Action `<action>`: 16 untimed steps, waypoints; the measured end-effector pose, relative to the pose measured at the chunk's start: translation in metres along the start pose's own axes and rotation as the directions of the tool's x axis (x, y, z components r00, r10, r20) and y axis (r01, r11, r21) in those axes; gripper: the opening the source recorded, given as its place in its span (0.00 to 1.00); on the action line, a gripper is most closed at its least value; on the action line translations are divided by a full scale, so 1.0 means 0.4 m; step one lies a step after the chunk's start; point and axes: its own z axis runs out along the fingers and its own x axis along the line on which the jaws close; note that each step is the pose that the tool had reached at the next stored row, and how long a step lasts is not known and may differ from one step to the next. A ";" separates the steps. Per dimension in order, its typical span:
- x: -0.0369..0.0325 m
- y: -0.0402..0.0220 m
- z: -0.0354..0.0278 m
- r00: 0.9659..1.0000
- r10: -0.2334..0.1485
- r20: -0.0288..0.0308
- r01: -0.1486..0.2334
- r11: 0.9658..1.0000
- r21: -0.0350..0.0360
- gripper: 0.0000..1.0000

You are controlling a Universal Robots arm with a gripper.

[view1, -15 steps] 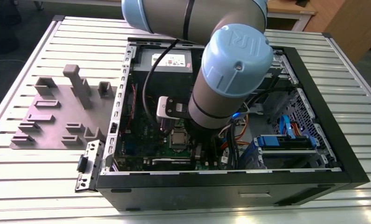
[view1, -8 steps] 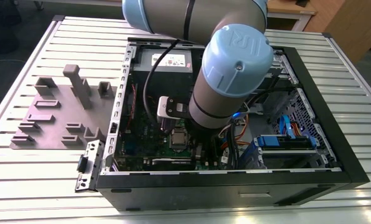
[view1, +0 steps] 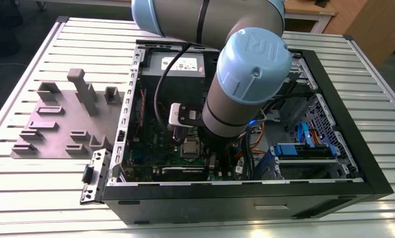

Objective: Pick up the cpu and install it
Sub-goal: 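Install the first cpu locking lever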

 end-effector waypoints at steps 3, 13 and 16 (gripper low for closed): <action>0.000 0.001 0.000 1.000 0.000 0.000 0.000 1.000 0.000 0.10; 0.000 0.010 -0.006 1.000 0.000 0.000 0.000 1.000 0.000 0.10; 0.000 0.010 -0.007 1.000 0.000 0.000 0.000 1.000 0.000 0.10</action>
